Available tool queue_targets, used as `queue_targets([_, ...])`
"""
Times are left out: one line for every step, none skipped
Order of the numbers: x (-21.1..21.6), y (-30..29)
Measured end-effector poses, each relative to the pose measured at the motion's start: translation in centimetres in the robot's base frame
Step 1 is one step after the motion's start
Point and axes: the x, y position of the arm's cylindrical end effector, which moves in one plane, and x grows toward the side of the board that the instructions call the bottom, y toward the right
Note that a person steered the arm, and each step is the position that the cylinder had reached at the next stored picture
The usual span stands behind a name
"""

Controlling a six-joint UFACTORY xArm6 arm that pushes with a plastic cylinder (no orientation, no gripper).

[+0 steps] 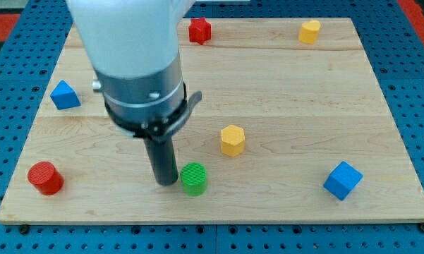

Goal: Place the yellow hexagon in between the yellow heart and blue cube to form a vertical line

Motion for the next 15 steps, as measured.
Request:
queue_targets([-2.6,3.3])
queue_targets([-3.1,10.1])
queue_targets([-3.5,13.9])
queue_targets([-6.2,15.2])
queue_targets([-9.3,13.9])
queue_targets([-10.5,9.6])
queue_targets([-12.9,8.6])
queue_targets([-15.1,12.2])
queue_targets([-14.9,18.1])
queue_targets([-13.6,15.1])
queue_targets([-9.7,15.9])
queue_targets([-11.3,20.9])
queue_targets([-13.7,26.2])
queue_targets([-10.6,26.5])
queue_targets([-8.6,31.8])
